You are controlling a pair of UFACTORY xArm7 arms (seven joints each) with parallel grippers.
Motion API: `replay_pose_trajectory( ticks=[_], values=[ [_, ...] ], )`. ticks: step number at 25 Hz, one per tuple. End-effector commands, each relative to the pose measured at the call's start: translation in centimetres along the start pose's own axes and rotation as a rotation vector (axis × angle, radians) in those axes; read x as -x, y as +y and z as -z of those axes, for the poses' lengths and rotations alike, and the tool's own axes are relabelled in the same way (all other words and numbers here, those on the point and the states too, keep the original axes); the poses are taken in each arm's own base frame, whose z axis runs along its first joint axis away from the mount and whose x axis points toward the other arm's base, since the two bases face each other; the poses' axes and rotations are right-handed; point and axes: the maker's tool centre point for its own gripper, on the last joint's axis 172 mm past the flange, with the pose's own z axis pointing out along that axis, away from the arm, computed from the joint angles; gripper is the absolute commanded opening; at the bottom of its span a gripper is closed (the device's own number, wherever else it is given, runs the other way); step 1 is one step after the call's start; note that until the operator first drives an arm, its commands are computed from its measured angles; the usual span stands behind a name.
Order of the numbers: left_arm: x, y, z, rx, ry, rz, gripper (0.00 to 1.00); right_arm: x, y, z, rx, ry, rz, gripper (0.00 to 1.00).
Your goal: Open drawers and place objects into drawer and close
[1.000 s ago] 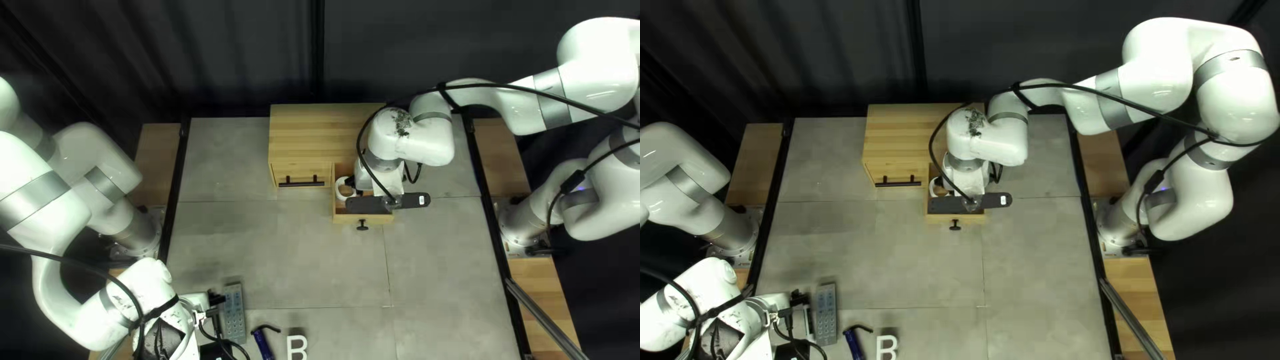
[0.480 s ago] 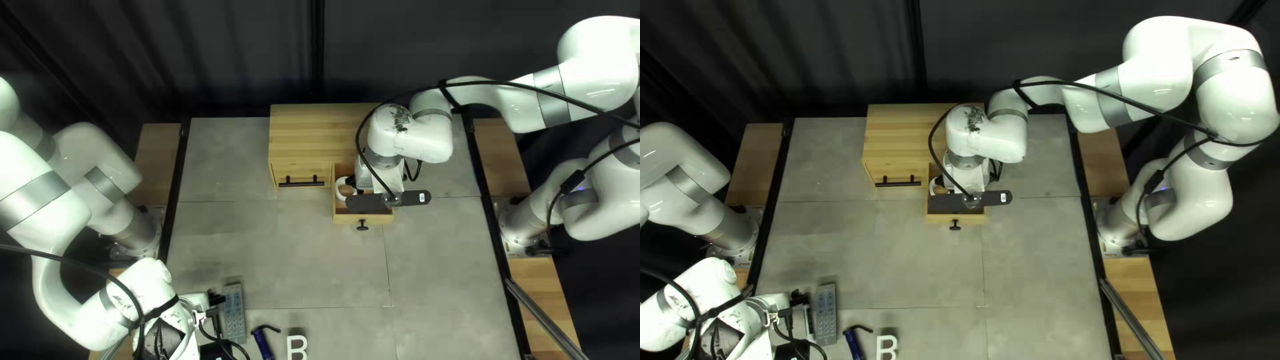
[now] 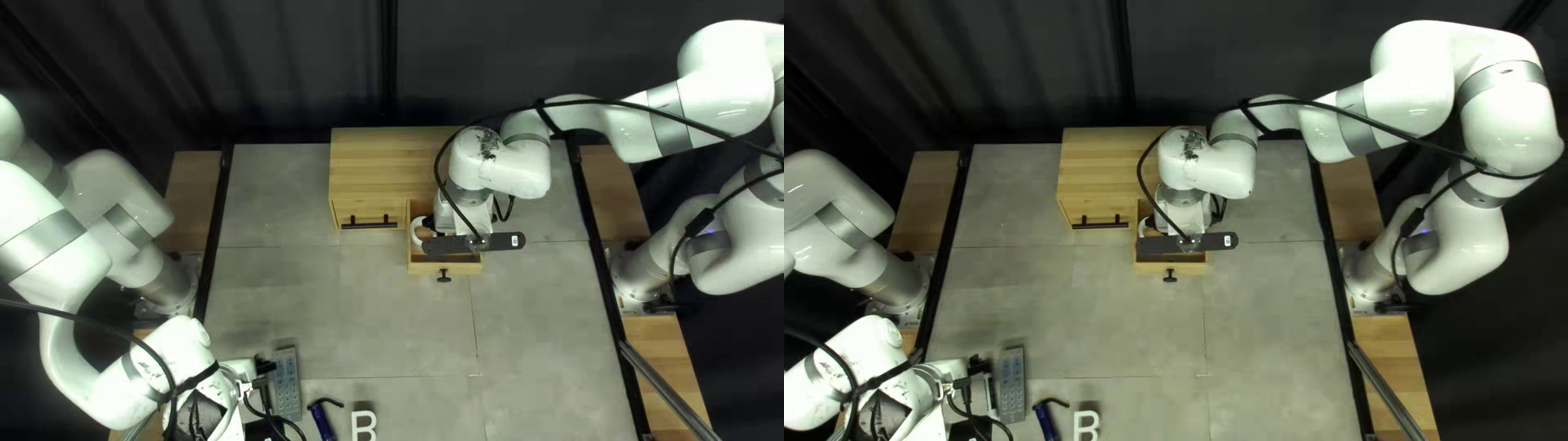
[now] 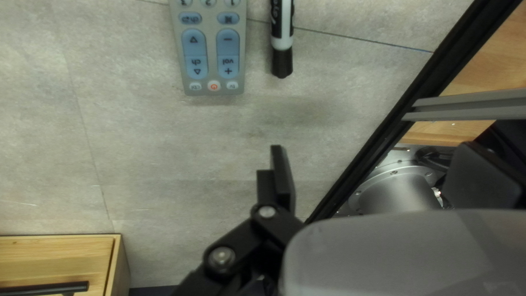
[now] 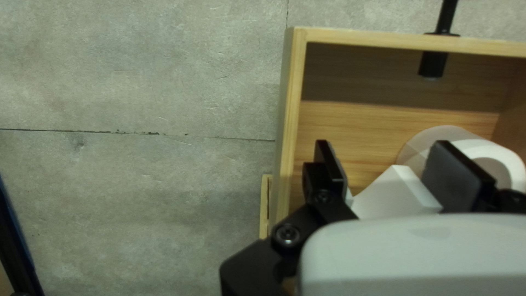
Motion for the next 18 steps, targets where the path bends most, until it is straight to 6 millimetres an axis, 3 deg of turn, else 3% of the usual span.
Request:
replay_pose_trajectory(
  ticks=[1, 2, 3, 4, 5, 6, 7, 8, 9, 11, 12, 13, 14, 15, 18],
  values=[
    [0.0, 0.0, 0.0, 0.0, 0.0, 0.0, 1.0, 0.2, 0.1, -0.1, 0.001, 0.0, 0.0, 0.11],
    [0.0, 0.0, 0.0, 0.0, 0.0, 0.0, 1.0, 0.2, 0.1, -0.1, 0.002, 0.0, 0.0, 0.14],
    [0.0, 0.0, 0.0, 0.0, 0.0, 0.0, 1.0, 0.2, 0.1, -0.1, 0.001, -0.001, 0.0, 0.26],
    [0.0, 0.0, 0.0, 0.0, 0.0, 0.0, 1.0, 0.2, 0.1, -0.1, 0.001, -0.001, 0.0, 0.68],
    [0.0, 0.0, 0.0, 0.0, 0.0, 0.0, 1.0, 0.3, 0.0, 0.0, 0.002, -0.002, -0.001, 1.0],
    [0.0, 0.0, 0.0, 0.0, 0.0, 0.0, 1.0, 0.3, 0.0, 0.0, 0.002, -0.002, -0.001, 1.0],
    [0.0, 0.0, 0.0, 0.0, 0.0, 0.0, 1.0, 0.3, -0.1, 0.0, 0.003, -0.006, -0.003, 0.46],
    [0.0, 0.0, 0.0, 0.0, 0.0, 0.0, 1.0, 0.4, -0.1, 0.2, 0.007, -0.01, -0.006, 0.1],
    [0.0, 0.0, 0.0, 0.0, 0.0, 0.0, 1.0, 0.4, -0.1, 0.2, 0.007, -0.01, -0.006, 0.0],
    [0.0, 0.0, 0.0, 0.0, 0.0, 0.0, 1.0, 0.5, -0.4, 0.7, 0.015, -0.018, -0.013, 0.03],
    [0.0, 0.0, 0.0, 0.0, 0.0, 0.0, 1.0, 0.5, -0.5, 0.9, 0.017, -0.021, -0.016, 0.19],
    [0.0, 0.0, 0.0, 0.0, 0.0, 0.0, 1.0, 0.5, -0.5, 0.9, 0.017, -0.021, -0.016, 0.27],
    [0.0, 0.0, 0.0, 0.0, 0.0, 0.0, 1.0, 0.6, -0.7, 1.1, 0.02, -0.025, -0.02, 0.23],
    [0.0, 0.0, 0.0, 0.0, 0.0, 0.0, 1.0, 0.6, -0.8, 1.2, 0.022, -0.027, -0.022, 0.08],
    [0.0, 0.0, 0.0, 0.0, 0.0, 0.0, 1.0, 0.5, -0.8, 1.6, 0.028, -0.034, -0.028, 0.05]
  ],
)
